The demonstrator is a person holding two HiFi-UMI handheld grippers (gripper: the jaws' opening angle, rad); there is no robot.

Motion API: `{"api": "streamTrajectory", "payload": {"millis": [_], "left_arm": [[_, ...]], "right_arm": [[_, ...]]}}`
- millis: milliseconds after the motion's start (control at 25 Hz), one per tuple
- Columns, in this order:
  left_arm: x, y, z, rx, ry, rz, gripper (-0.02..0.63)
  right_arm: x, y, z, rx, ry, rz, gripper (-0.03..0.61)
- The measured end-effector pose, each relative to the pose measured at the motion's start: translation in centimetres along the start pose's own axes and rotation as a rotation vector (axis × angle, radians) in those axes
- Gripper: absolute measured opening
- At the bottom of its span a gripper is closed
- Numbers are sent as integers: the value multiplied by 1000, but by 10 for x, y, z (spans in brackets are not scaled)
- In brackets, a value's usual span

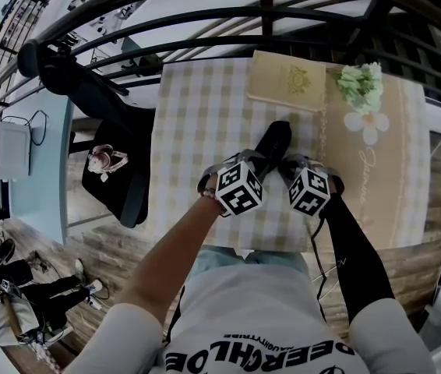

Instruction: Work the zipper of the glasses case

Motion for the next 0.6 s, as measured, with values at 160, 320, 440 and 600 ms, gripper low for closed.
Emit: {"api": "streamTrajectory", "payload": {"millis": [160, 320, 440, 600], "left_arm": [[0, -3, 1, -1, -13, -2, 11], [2, -12, -6, -6, -3, -8, 9], [5, -17, -15, -28, 20, -17, 10], [9, -17, -24, -48, 52, -13, 10]], "right_arm": [[1, -4, 1, 9, 13, -18, 31], [4, -13, 18, 78, -19, -54, 31], [0, -21, 33, 126, -39, -63, 31], [-13, -32, 36, 134, -40, -47, 31]]}}
Point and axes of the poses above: the fingertips, and each gripper's own axes: y forward along the fingers, z to its left, x out of its top, the point moved 9 cm from there along -y, backward along the fingers, and after that the axes turned 7 degrees about -z, right-handed, at the moved point
